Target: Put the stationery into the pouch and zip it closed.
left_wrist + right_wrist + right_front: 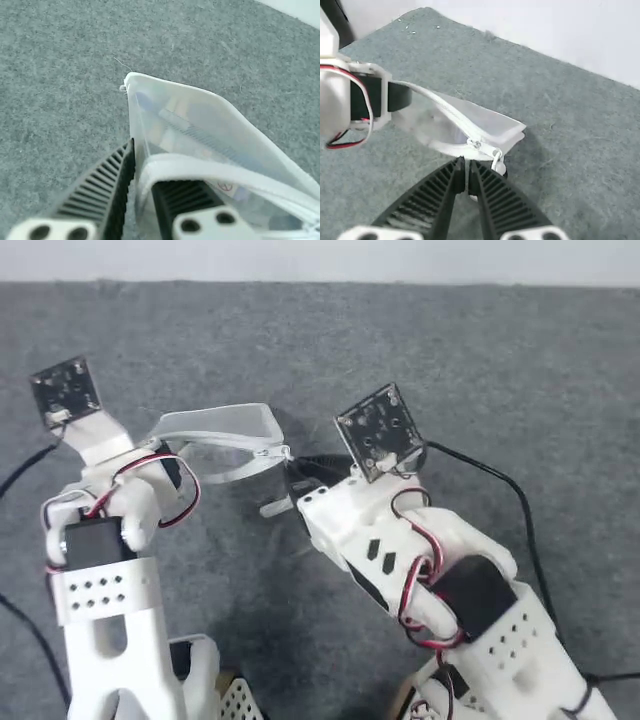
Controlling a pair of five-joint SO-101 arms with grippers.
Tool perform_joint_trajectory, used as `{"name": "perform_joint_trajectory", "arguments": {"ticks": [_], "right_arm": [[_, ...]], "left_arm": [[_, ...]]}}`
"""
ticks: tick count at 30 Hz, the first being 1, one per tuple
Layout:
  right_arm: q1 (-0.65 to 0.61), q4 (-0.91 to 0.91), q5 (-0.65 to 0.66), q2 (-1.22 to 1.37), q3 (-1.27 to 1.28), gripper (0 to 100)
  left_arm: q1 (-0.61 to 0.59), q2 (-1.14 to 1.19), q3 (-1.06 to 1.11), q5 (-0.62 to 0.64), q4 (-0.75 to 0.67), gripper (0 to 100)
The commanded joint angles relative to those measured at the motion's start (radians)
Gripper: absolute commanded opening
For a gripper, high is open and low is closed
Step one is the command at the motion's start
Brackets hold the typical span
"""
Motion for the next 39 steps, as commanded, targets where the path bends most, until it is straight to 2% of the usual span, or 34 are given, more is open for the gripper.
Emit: {"name": "perform_joint_trajectory", "arguments": {"ticks": [1, 5, 11, 13, 18, 31, 34, 39], "right_arm": [[0.007, 0.008, -0.008, -0.035, 0.031, 1.0], [0.005, -0.108, -0.008, -0.022, 0.135, 3.3], [0.005, -0.285, -0.008, 0.004, 0.299, 22.4], [0.005, -0.300, -0.008, 0.021, 0.311, 25.2], [0.005, -0.314, -0.008, 0.094, 0.311, 25.3], [0.012, -0.558, -0.008, 0.394, 0.313, 25.3], [0.012, -0.558, -0.008, 0.394, 0.313, 20.8], [0.012, -0.550, 0.054, 0.332, 0.313, 0.0]], "left_arm": [[-0.005, -0.006, -0.027, -0.012, -0.014, 1], [-0.005, -0.006, -0.027, -0.012, -0.014, 1], [-0.005, -0.006, -0.027, -0.012, -0.012, 1], [-0.005, -0.006, -0.027, -0.012, -0.012, 1], [-0.005, -0.006, -0.027, -0.012, -0.012, 1], [-0.005, -0.006, -0.025, -0.038, -0.009, 1], [-0.005, -0.006, -0.025, -0.038, -0.009, 1], [-0.005, -0.006, -0.025, -0.038, -0.008, 1]]}}
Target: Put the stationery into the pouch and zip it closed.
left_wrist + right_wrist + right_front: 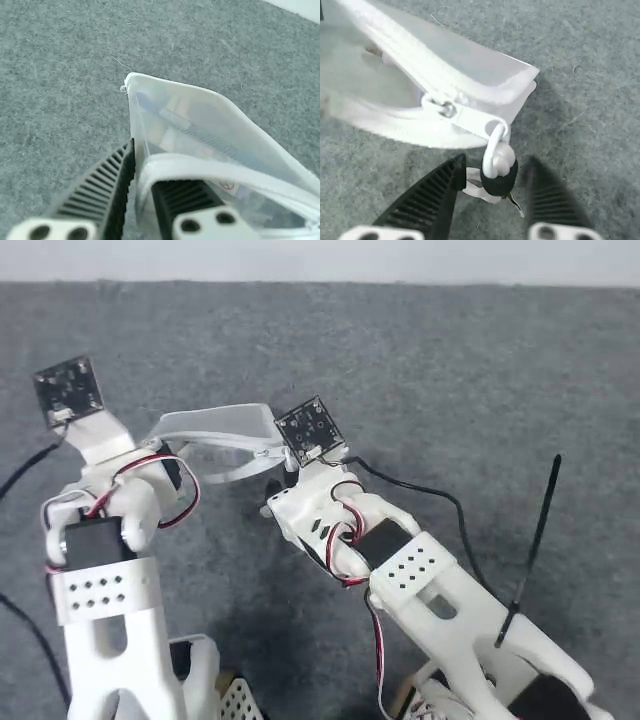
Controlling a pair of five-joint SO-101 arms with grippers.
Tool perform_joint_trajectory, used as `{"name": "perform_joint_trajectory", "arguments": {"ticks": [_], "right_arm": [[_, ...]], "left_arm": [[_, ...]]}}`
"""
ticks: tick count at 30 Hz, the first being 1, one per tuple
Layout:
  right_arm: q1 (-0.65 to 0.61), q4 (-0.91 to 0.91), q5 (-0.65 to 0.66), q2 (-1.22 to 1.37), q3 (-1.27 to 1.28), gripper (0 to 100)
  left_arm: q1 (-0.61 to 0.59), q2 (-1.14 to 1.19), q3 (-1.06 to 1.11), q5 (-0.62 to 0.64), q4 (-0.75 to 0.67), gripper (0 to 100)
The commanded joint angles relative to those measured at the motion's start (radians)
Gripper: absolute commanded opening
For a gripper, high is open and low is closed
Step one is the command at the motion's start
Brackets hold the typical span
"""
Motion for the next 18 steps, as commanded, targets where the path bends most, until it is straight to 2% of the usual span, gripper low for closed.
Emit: {"name": "perform_joint_trajectory", "arguments": {"ticks": [1, 6, 18], "right_arm": [[0.012, -0.001, 0.077, -0.101, -0.002, 1.2], [0.012, 0.062, 0.143, -0.240, 0.041, 0.6], [0.004, 0.062, 0.290, -0.397, 0.169, 0.6]], "left_arm": [[-0.005, -0.006, -0.025, -0.011, -0.008, 1], [-0.037, -0.006, -0.025, -0.011, -0.012, 1], [-0.037, -0.006, -0.030, -0.011, -0.012, 3]]}}
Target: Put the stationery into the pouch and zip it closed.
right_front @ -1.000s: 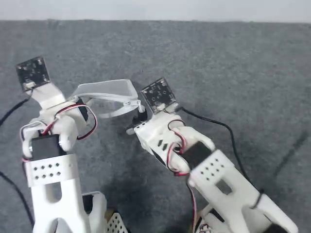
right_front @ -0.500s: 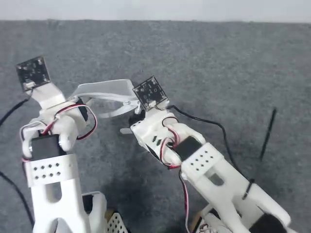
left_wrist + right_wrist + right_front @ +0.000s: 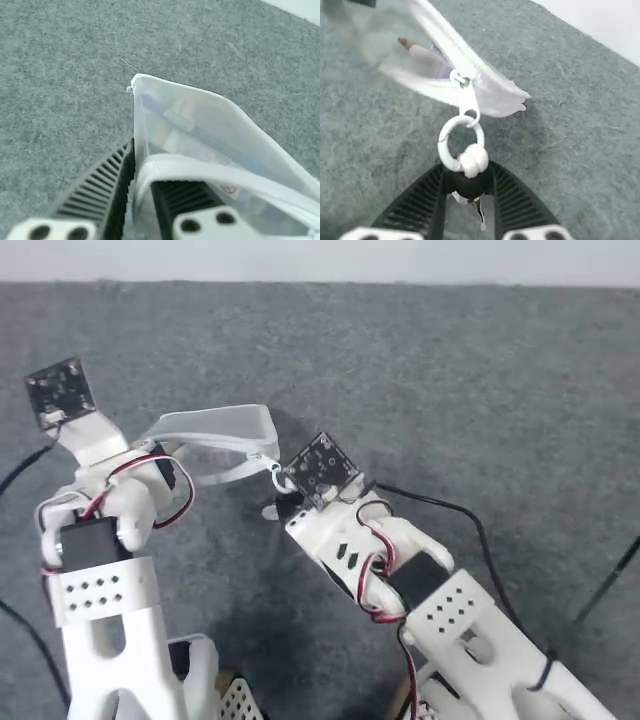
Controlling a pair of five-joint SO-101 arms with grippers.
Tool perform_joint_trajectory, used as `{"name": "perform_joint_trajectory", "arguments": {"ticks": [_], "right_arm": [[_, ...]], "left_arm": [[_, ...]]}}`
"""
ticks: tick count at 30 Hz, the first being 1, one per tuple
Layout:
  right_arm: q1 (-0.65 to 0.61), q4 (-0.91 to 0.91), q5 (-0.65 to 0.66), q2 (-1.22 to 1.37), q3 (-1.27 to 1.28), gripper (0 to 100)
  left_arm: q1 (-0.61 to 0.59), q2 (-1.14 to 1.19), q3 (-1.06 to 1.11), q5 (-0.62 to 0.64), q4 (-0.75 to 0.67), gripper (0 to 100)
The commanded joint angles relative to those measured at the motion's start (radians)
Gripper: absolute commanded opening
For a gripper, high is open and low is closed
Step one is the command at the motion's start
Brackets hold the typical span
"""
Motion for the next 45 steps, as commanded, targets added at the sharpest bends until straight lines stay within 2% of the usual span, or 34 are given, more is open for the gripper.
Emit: {"name": "perform_joint_trajectory", "arguments": {"ticks": [1, 7, 13, 15, 24, 30, 32, 39, 45], "right_arm": [[0.004, 0.004, 0.072, -0.096, 0.023, 0.6], [-0.102, 0.076, 0.147, -0.226, 0.080, 0.6], [-0.166, 0.193, 0.153, -0.332, 0.080, 0.6], [-0.186, 0.217, 0.153, -0.346, 0.080, 0.6], [-0.263, 0.343, 0.146, -0.420, 0.080, 0.6], [-0.257, 0.460, 0.144, -0.607, 0.080, 0.6], [-0.255, 0.506, 0.143, -0.693, 0.081, 0.6], [-0.145, 0.552, 0.106, -0.914, 0.129, 0.6], [-0.128, 0.553, 0.104, -0.983, 0.146, 0.6]], "left_arm": [[-0.006, -0.006, -0.030, -0.011, -0.012, 5], [-0.003, -0.005, -0.027, -0.005, -0.012, 23], [0.003, -0.006, -0.047, -0.012, -0.043, 25], [0.031, -0.006, -0.059, -0.055, -0.068, 25], [0.387, -0.006, -0.084, -0.358, -0.107, 24], [0.560, -0.006, -0.085, -0.592, -0.152, 24], [0.608, -0.006, -0.094, -0.632, -0.146, 24], [0.720, -0.002, -0.302, -0.637, 0.084, 24], [0.772, -0.006, -0.378, -0.640, 0.196, 24]]}}
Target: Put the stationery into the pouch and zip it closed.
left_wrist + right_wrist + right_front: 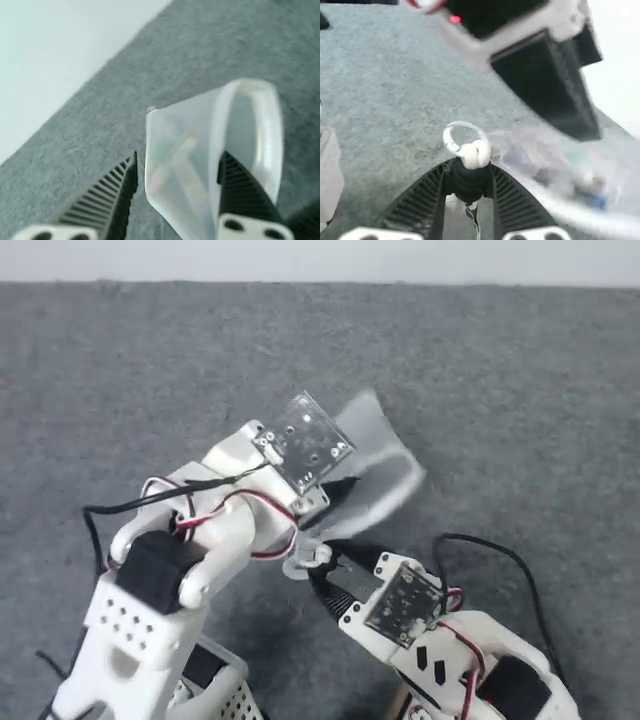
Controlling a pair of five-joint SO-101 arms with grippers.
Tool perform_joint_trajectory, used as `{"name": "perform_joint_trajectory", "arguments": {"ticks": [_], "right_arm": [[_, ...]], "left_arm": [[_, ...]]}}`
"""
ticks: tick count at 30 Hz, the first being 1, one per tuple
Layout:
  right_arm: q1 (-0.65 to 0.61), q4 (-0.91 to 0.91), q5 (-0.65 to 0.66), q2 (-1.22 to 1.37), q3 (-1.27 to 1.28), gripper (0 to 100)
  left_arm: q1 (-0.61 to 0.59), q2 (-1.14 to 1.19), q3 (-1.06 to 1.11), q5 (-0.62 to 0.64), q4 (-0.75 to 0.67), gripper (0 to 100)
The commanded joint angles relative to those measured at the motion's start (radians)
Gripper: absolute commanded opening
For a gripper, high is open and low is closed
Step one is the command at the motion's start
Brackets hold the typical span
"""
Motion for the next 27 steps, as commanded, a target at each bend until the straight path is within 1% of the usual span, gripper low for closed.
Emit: {"name": "perform_joint_trajectory", "arguments": {"ticks": [1, 5, 10, 13, 15, 17, 20, 23, 27], "right_arm": [[0.025, -0.002, -0.014, -0.041, -0.015, 0.6], [0.107, -0.004, -0.014, -0.044, -0.017, 0.6], [0.185, -0.004, -0.008, -0.045, -0.025, 0.6], [0.225, -0.002, -0.011, -0.044, -0.048, 0.6], [0.255, 0.004, -0.012, -0.045, -0.061, 0.6], [0.286, 0.004, -0.014, -0.045, -0.072, 0.6], [0.315, 0.002, -0.014, -0.045, -0.078, 0.6], [0.335, -0.002, -0.014, -0.045, -0.078, 0.6], [0.358, 0.007, -0.014, -0.045, -0.106, 0.6]], "left_arm": [[0.021, -0.006, -0.111, -0.015, 0.077, 24], [0.015, -0.006, -0.191, -0.018, 0.180, 24], [0.014, -0.006, -0.278, -0.114, 0.374, 25], [-0.006, -0.006, -0.289, -0.147, 0.451, 25], [-0.058, -0.006, -0.289, -0.163, 0.454, 25], [-0.118, -0.006, -0.283, -0.175, 0.454, 28], [-0.160, -0.006, -0.283, -0.186, 0.457, 31], [-0.147, -0.005, -0.275, -0.184, 0.445, 31], [-0.069, -0.006, -0.173, -0.183, 0.393, 31]]}}
